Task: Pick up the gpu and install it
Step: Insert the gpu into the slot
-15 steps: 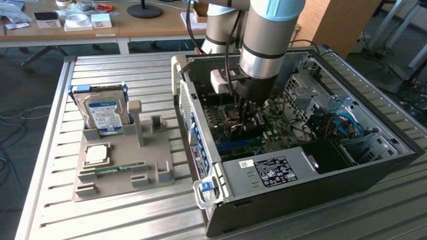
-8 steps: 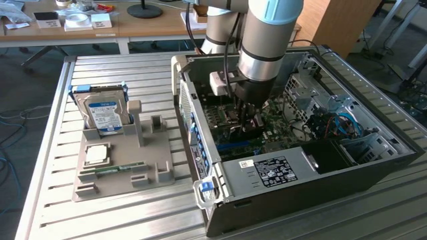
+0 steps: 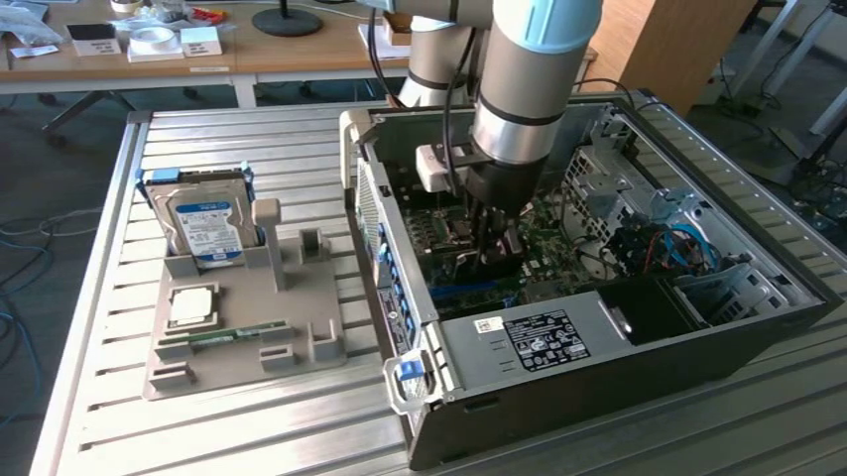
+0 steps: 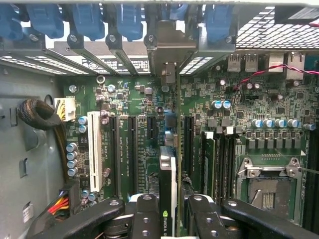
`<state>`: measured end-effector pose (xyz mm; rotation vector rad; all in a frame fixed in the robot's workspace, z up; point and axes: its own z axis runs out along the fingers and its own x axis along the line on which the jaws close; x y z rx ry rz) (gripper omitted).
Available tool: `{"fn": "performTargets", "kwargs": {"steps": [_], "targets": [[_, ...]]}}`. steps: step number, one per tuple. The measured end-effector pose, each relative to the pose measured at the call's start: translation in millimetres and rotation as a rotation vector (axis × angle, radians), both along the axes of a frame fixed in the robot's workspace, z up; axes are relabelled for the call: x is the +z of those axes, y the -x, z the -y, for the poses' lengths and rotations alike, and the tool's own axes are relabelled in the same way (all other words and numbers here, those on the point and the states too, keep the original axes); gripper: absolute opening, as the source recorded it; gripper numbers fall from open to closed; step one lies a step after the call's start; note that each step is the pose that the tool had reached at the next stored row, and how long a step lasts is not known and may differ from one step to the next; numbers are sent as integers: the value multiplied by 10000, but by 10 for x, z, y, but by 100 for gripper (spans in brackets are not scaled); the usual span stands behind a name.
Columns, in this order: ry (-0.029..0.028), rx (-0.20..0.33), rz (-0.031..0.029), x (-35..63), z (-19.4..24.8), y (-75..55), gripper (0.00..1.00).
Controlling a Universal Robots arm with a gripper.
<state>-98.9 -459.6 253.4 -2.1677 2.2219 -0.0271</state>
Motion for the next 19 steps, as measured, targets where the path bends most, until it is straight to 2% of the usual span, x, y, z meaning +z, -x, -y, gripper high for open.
{"fn": "performTargets", "kwargs": {"steps": [19], "targets": [[-1,-43,1,-36,0,5,27]]}}
